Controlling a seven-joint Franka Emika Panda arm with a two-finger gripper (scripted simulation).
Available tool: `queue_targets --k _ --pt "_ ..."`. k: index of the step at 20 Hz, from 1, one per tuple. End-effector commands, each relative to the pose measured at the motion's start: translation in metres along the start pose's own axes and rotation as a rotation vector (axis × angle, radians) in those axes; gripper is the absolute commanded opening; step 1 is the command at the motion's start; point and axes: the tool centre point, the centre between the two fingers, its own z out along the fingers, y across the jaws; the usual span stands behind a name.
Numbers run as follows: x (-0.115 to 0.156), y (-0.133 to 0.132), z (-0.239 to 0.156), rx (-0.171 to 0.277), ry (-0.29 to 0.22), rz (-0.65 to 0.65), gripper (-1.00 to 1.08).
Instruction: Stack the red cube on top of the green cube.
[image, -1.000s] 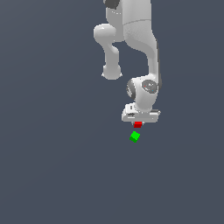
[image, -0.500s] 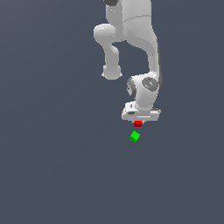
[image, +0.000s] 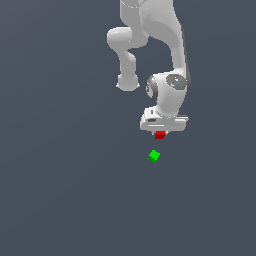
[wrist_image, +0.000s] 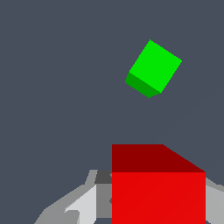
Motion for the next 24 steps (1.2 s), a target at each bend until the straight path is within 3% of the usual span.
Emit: queue_targets --k 1,14,24 --pt "0.000 0.000 -0.014 0.000 0.000 0.000 -1.00" --pt "0.006 0.001 -0.024 0.000 0.000 0.000 -1.00" --pt "0.045 0.013 -0.001 -0.001 0.000 0.000 -1.00"
